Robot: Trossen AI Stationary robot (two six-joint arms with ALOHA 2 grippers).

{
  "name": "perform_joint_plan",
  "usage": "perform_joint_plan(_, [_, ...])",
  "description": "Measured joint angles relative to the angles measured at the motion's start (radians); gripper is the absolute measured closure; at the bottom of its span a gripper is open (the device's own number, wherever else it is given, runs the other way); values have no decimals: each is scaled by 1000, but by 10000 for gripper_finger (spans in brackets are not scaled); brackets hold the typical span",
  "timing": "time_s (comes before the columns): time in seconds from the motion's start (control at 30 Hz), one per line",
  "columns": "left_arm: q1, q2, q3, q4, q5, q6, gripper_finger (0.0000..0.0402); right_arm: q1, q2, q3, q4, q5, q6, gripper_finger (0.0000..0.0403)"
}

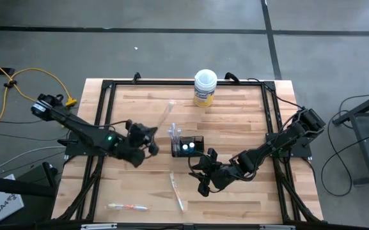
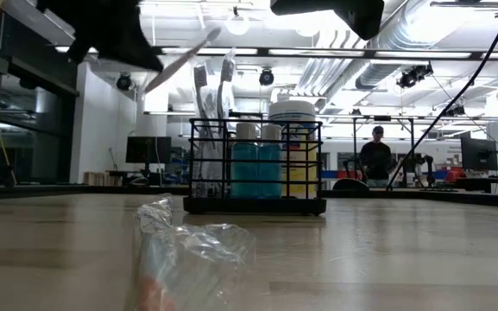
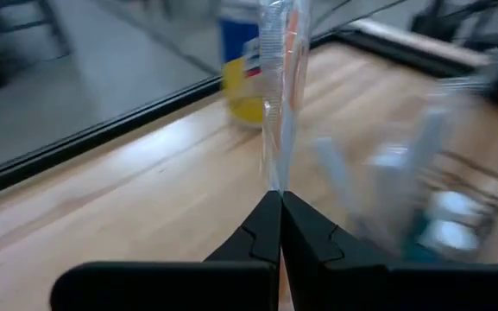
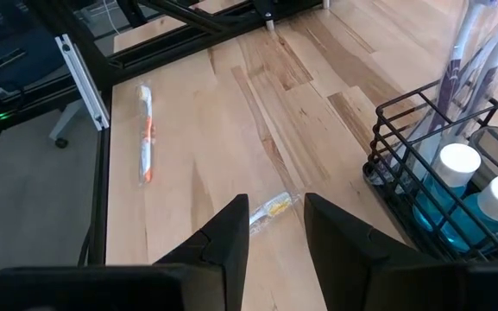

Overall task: Pick & Place toothbrushing station
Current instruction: Put the top orange toothbrush into the wire organizer

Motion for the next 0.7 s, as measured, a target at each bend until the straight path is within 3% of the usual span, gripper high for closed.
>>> perform_joint_plan(0.23, [-153,-46,0,178,-79,191,401,0,0,0,1,0,0,298])
perform_joint_plan(0.47, [-274,-84,0,366,-93,429,401,0,0,0,1,0,0,298])
perform_joint_plan(0.7, [-318,-83,0,541,50,611,401,0,0,0,1,0,0,298])
